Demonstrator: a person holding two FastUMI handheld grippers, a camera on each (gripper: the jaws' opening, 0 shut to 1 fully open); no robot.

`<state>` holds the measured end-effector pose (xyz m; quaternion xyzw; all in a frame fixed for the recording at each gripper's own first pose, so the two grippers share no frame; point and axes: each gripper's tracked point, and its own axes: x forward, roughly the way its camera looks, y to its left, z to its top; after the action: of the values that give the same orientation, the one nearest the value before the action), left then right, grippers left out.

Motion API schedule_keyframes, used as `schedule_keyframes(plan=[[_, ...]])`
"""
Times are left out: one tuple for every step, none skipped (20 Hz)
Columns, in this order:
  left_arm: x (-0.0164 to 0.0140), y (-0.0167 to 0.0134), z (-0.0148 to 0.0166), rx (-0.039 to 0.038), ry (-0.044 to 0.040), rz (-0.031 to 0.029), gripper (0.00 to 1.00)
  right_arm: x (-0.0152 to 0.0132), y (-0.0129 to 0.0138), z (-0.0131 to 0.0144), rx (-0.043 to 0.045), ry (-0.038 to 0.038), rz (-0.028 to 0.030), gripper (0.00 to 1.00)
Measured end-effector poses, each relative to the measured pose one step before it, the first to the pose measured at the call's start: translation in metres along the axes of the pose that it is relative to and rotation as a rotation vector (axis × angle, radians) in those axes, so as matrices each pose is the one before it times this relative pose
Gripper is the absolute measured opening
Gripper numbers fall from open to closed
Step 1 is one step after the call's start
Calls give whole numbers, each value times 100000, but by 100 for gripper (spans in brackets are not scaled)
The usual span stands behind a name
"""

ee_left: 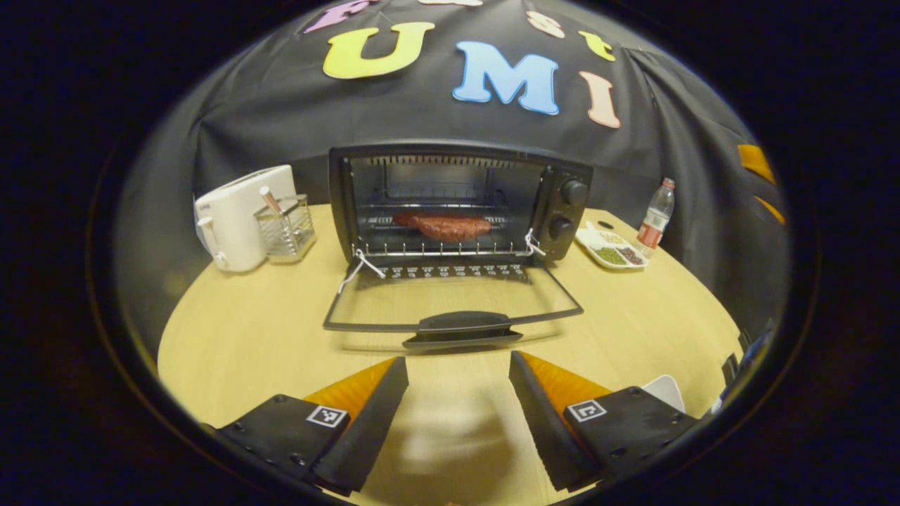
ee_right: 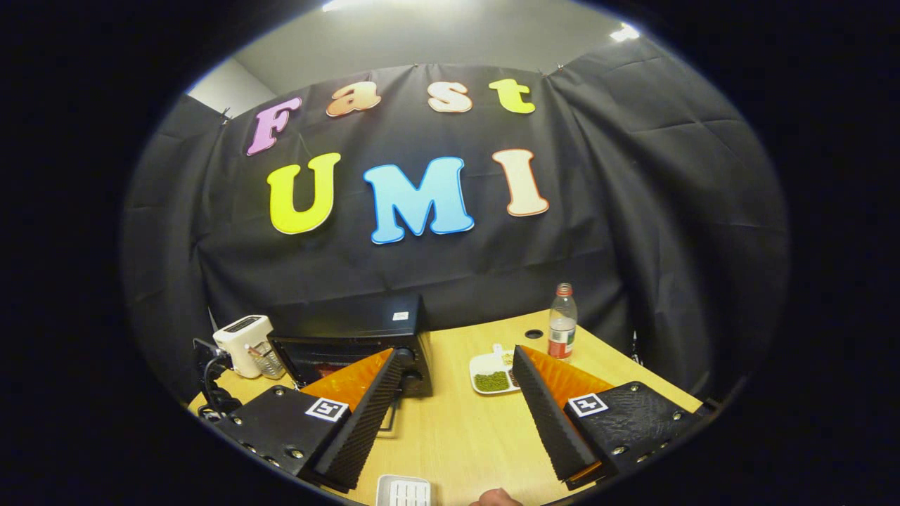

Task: Open the electric oven with the left hand, put the food in, and close the electric oven.

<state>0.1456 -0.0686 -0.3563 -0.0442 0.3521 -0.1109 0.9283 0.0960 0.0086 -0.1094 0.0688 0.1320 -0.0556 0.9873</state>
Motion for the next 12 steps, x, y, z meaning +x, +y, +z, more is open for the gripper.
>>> schedule_keyframes(plan=[[762, -15, -242, 965, 889, 492, 98, -416, -678, -102, -278, 459, -1813, 98], [770, -84, -156, 909, 625, -214, 100, -403, -637, 68, -670, -89, -1821, 98], [579, -185, -99, 814, 490, -261, 100, -321, -630, 54, -699, -185, -1676, 98], [551, -73, -84, 577, 600, -428, 98, -246, -455, 30, -394, -31, -1327, 98], [366, -205, -176, 567, 193, -29, 98, -415, -325, 4, 28, 47, -894, 98], [425, 54, 81, 668, -431, 527, 98, -272, -235, 39, 421, 407, -817, 98], [315, 78, 126, 906, -551, 924, 99, -201, -276, -141, 307, 231, -861, 98], [367, 147, 34, 889, -257, 871, 100, -84, -141, -94, -201, 30, -953, 98], [289, 87, -142, 206, 300, 879, 100, -122, -57, -239, -504, 297, -329, 98], [97, -131, -296, -970, 1060, -39, 100, -135, 195, -207, -590, 362, 120, 98], [391, 119, -43, 123, -718, 404, 98, -156, 206, -130, -720, -6, 366, 98], [10, 75, -110, -35, 670, 375, 100, 14, 281, 18, -703, 111, 511, 98]])
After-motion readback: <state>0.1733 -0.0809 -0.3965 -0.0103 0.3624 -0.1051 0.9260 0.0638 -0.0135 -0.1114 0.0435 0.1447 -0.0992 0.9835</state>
